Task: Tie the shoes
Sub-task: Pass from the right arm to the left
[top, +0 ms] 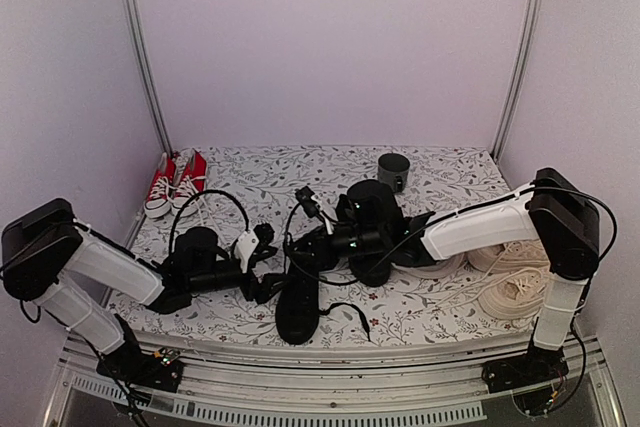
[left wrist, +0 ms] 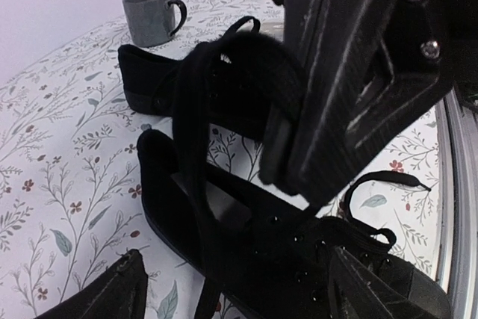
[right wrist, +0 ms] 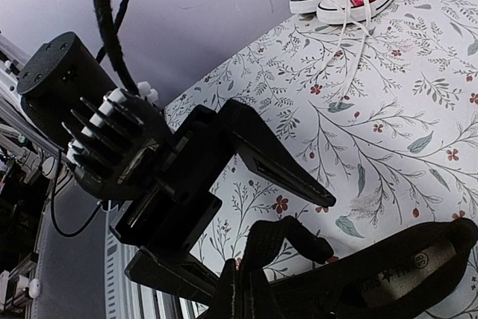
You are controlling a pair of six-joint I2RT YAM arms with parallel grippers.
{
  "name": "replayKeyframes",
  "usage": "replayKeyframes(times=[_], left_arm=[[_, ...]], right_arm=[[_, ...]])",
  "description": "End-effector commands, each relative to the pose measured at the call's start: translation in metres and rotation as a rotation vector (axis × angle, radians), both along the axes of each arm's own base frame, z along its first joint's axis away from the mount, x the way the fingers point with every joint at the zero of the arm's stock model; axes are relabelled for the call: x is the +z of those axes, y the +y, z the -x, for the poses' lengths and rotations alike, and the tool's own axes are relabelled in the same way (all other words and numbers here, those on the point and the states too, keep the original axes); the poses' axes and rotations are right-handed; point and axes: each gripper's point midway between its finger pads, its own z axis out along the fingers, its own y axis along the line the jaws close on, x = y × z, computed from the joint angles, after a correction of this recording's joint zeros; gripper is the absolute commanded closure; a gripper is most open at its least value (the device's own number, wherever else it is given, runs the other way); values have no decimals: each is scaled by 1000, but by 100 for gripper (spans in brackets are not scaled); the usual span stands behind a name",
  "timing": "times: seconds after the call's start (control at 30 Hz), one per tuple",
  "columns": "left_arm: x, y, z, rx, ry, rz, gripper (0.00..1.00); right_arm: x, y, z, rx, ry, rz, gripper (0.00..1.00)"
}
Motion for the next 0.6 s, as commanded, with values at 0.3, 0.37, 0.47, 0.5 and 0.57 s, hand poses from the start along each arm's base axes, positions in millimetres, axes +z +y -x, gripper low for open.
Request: replayKeyframes(times=[0.3, 0.37, 0.47, 0.5, 0.57], left_arm=[[24, -34, -10, -154, -55, 126, 59], [24, -35, -10, -162, -58, 124, 68], [24, -37, -8, -177, -50, 126, 87], [24, -37, -8, -180, -48, 126, 91], [24, -36, -7, -180, -43, 126, 100]], right_arm=[[4, -5, -8, -1, 16, -29, 99], [5, -5, -8, 4, 17, -33, 99], [4, -5, -8, 6, 23, -31, 99], [4, -6, -8, 5, 23, -31, 99], [4, -6, -8, 4, 25, -31, 99]])
